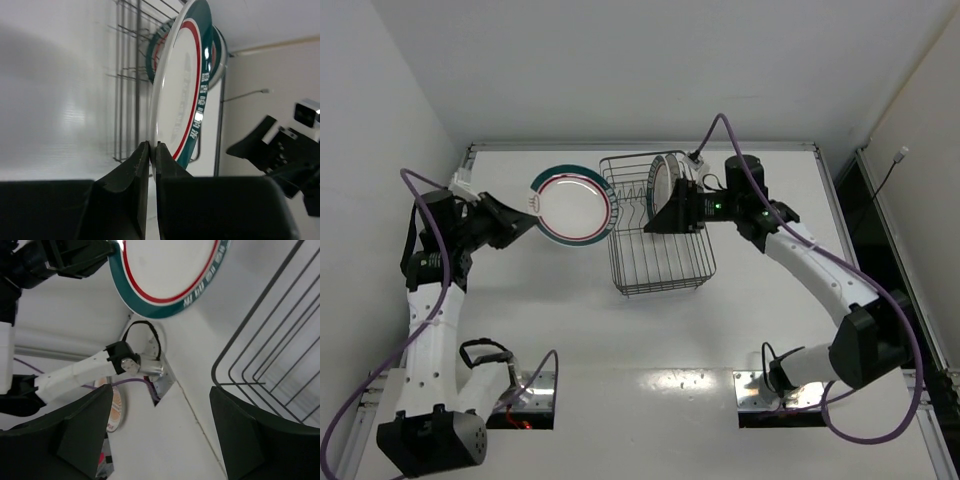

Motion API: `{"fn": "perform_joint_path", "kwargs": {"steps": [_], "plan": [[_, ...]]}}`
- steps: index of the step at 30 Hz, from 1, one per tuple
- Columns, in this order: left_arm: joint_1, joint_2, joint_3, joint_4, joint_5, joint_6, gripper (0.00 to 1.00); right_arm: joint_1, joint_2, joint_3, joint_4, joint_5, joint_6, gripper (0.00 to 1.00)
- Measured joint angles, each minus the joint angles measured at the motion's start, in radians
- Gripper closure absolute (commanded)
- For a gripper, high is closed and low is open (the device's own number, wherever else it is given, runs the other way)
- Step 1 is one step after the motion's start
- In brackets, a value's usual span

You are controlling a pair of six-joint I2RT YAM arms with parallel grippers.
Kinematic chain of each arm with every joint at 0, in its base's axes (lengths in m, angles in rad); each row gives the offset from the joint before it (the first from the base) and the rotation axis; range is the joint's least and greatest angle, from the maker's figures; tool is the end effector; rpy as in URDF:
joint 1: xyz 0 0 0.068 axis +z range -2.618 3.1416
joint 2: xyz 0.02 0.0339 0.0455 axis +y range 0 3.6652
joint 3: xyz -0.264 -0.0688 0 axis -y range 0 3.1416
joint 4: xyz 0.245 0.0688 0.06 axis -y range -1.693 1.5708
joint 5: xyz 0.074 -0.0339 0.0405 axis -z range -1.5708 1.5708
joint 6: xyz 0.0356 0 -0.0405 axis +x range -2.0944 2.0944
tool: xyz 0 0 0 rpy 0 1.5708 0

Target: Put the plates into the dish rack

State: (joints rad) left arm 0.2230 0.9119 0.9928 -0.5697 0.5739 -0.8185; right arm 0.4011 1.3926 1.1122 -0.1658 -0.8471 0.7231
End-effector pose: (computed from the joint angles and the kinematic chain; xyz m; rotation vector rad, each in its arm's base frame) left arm 0.1890 0.0230 0.3531 -0.7146 1.9866 -0.9529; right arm 0.2780 0.1469 0.3211 -0.2554 2.1958 1.5254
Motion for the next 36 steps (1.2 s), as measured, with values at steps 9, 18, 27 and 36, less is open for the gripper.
{"fn": "perform_joint_path", "kwargs": {"steps": [9,18,27,36], "plan": [[-0.187,-0.061,-0.015,0.139,0.032,-0.161,1.00,0.000,0.058,-0.011,0.214,-0.053,0.127,0.24],[-0.362,-0.060,-0.051,0.274,0.006,-0.264,1.00,0.000,0.130,-0.011,0.315,-0.068,0.207,0.93],[-0.390,0.051,-0.016,0.164,-0.019,-0.135,0.21,-0.027,0.086,0.044,0.126,0.140,0.126,1.00],[-0.345,0.113,0.139,-0.130,-0.257,0.104,0.12,0.040,0.127,0.476,-0.288,0.750,-0.222,1.00]]}}
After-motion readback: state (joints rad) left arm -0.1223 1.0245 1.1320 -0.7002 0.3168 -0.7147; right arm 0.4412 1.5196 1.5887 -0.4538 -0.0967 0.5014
